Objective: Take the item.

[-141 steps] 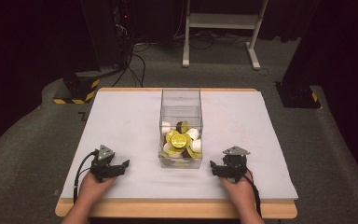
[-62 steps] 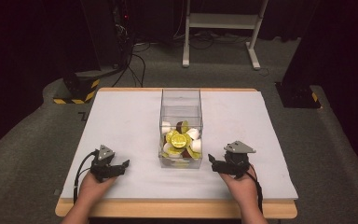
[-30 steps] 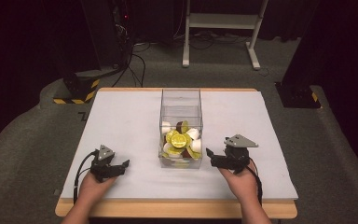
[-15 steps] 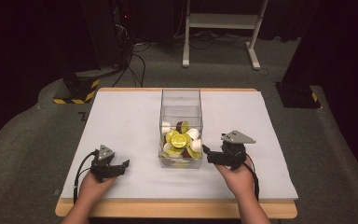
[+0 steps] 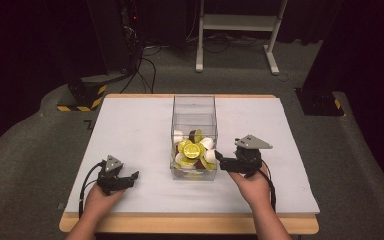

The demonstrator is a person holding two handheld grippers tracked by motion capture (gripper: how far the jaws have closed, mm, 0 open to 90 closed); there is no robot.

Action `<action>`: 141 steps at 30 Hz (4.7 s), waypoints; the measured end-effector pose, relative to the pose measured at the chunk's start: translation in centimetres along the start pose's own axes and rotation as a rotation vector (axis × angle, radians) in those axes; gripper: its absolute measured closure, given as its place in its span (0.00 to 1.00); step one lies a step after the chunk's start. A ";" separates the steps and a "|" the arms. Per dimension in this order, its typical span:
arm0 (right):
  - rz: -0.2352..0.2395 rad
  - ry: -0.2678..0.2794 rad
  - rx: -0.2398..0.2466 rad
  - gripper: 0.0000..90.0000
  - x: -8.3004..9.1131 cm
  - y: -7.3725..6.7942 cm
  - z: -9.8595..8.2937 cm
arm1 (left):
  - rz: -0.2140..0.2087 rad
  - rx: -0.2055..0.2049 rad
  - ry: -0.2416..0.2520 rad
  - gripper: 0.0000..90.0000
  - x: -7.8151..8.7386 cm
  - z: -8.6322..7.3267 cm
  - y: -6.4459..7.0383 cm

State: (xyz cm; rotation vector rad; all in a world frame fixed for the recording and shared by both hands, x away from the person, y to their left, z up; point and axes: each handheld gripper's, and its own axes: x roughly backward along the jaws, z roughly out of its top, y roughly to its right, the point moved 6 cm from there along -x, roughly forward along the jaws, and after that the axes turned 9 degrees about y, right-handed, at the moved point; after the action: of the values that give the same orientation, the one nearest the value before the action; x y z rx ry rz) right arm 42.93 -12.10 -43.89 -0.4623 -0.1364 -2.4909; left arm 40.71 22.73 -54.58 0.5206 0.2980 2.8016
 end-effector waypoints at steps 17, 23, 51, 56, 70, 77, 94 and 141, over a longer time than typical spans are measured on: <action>0.020 -0.007 0.020 0.18 -1.0 -1.2 0.6 | 0.000 -0.002 0.000 0.30 0.0 0.0 0.0; 0.039 -0.011 0.019 0.18 -1.7 -2.1 0.8 | 0.000 -0.004 -0.001 0.30 0.0 0.0 0.0; 0.103 -0.025 0.032 0.18 -4.1 -5.3 1.1 | -0.001 -0.006 -0.001 0.30 0.0 0.0 0.0; 0.116 -0.036 0.038 0.16 -4.9 -6.1 0.8 | -0.002 -0.009 -0.003 0.30 0.0 0.0 0.0; 0.108 -0.090 0.057 0.20 -6.3 -6.9 0.0 | -0.001 -0.004 0.001 0.30 0.0 0.0 0.0; 0.119 -0.109 0.060 0.25 -6.7 -7.2 -0.2 | -0.002 -0.010 -0.004 0.30 0.0 0.0 -0.1; 0.114 -0.132 0.095 0.42 -6.9 -7.4 -0.5 | -0.001 -0.004 0.000 0.30 0.0 0.0 0.0; 0.139 0.002 0.078 0.43 -5.2 -7.0 0.5 | 0.001 -0.005 0.000 0.30 0.0 0.0 0.0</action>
State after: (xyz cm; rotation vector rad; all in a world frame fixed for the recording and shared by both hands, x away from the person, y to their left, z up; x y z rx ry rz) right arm 43.01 -3.41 -45.21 -0.4223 -0.1937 -2.3414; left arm 40.66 22.76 -54.59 0.5200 0.2910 2.8022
